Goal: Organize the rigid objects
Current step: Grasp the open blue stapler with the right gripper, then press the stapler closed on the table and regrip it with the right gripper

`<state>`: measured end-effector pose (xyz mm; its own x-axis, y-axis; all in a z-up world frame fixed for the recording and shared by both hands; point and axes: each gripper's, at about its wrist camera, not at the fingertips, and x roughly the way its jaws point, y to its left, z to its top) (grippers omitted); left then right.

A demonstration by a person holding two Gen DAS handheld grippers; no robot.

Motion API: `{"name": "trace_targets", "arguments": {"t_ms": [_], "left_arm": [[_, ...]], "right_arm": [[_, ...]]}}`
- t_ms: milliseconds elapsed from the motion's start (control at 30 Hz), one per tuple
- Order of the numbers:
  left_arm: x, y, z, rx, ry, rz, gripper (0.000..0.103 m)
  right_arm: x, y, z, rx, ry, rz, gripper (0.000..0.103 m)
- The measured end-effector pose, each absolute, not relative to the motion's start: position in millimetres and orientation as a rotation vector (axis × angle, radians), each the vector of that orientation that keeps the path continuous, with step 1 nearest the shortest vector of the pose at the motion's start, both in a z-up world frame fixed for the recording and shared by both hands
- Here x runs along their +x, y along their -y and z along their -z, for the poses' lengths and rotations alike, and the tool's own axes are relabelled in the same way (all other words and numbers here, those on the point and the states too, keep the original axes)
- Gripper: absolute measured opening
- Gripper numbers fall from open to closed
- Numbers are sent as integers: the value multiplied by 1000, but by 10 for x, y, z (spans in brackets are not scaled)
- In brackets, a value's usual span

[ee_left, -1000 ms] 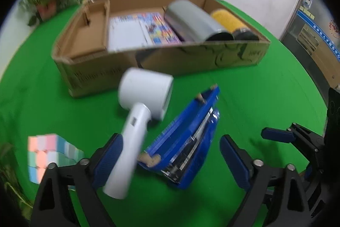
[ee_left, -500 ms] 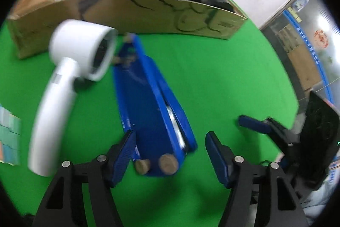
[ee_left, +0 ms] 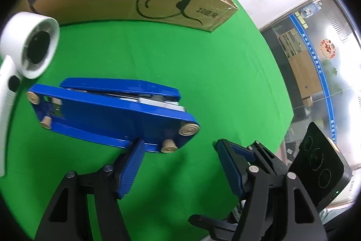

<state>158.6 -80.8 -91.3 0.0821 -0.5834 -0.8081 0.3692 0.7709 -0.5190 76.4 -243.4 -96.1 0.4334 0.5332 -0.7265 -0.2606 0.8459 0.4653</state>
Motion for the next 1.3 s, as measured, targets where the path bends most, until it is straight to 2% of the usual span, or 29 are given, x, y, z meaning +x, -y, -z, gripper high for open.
{"name": "trace_targets", "arguments": {"t_ms": [233, 567, 700, 767, 800, 867, 1100, 1300], "left_arm": [[1574, 585, 705, -122, -1187, 655, 66], [1639, 284, 751, -200, -1179, 617, 66], [1619, 198, 779, -225, -1177, 570, 66], [1619, 146, 773, -233, -1174, 567, 66], [1615, 121, 768, -244, -1170, 568, 66], [1613, 154, 751, -246, -1160, 564, 66], [1662, 231, 768, -237, -1156, 578, 66], [1663, 370, 768, -247, -1141, 633, 66]], "right_arm": [[816, 2369, 967, 295, -1002, -488, 101], [1450, 2267, 797, 69, -958, -516, 101], [1748, 2078, 893, 47, -990, -613, 91], [1812, 1992, 979, 41, -1013, -642, 73], [1798, 1961, 1019, 21, -1021, -648, 72], [1714, 1896, 1029, -14, -988, -666, 60], [1472, 2024, 991, -74, -930, -555, 58], [1340, 2269, 904, -466, -798, -203, 55]]}}
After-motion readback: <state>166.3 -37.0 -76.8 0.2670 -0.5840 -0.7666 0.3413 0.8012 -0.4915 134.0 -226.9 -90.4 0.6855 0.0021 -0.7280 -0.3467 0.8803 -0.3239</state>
